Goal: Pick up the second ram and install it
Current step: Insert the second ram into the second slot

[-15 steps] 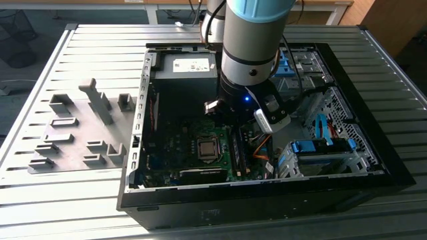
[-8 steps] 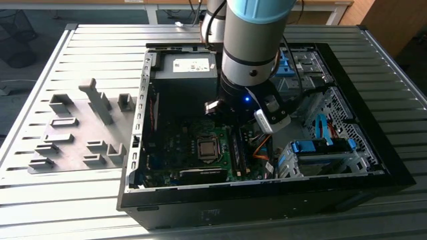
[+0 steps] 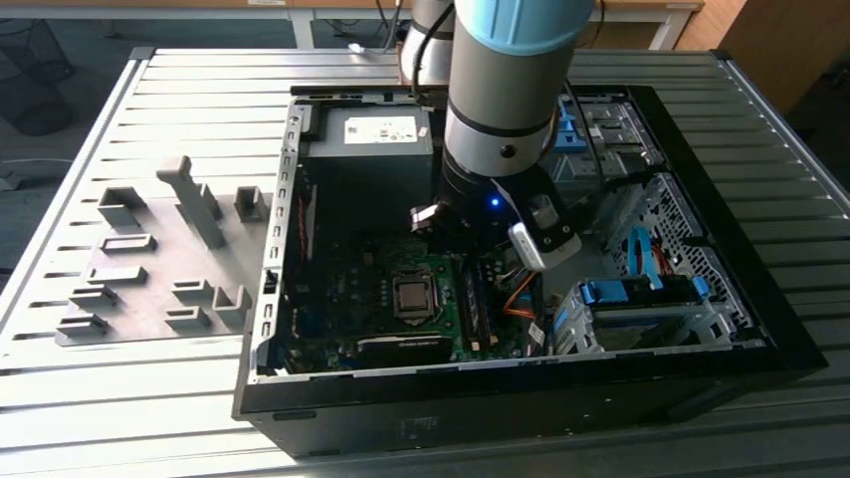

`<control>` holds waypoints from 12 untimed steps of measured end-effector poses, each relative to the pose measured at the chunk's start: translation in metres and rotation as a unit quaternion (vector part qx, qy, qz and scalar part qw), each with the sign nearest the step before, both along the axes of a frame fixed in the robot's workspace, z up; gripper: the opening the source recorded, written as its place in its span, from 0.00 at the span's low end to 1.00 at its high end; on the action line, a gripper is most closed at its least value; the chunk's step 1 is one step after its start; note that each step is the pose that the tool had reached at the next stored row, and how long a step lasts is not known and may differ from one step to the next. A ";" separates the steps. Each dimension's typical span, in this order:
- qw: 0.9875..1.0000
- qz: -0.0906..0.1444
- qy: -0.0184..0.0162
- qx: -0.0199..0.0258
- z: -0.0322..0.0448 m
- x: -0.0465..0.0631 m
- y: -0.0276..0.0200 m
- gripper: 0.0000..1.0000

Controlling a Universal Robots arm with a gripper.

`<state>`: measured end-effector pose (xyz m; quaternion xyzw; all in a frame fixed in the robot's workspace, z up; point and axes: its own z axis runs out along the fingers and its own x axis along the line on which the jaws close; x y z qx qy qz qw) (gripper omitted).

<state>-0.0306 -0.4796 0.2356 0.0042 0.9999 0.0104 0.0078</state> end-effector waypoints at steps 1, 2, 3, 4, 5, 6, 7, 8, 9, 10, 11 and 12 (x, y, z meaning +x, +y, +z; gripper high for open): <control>1.000 0.000 0.000 0.000 -0.0011 0.000 -0.0001 0.14; 1.000 -0.001 0.000 0.000 -0.0022 0.000 -0.0002 0.14; 1.000 -0.001 0.000 0.000 -0.0031 0.000 -0.0004 0.14; 1.000 -0.002 0.000 0.000 -0.0039 0.001 -0.0009 0.14; 1.000 -0.002 0.000 0.000 -0.0046 0.001 -0.0012 0.14; 1.000 -0.003 0.000 0.000 -0.0048 0.001 -0.0012 0.14; 1.000 -0.003 0.000 0.000 -0.0048 0.001 -0.0012 0.14; 1.000 -0.003 0.000 0.000 -0.0048 0.001 -0.0012 0.14; 1.000 -0.003 0.000 0.000 -0.0049 0.001 -0.0012 0.14; 1.000 -0.003 0.000 0.000 -0.0057 0.001 -0.0011 0.14; 1.000 -0.003 0.000 0.000 -0.0066 0.001 -0.0011 0.14; 1.000 -0.003 0.000 0.000 -0.0080 0.001 -0.0012 0.14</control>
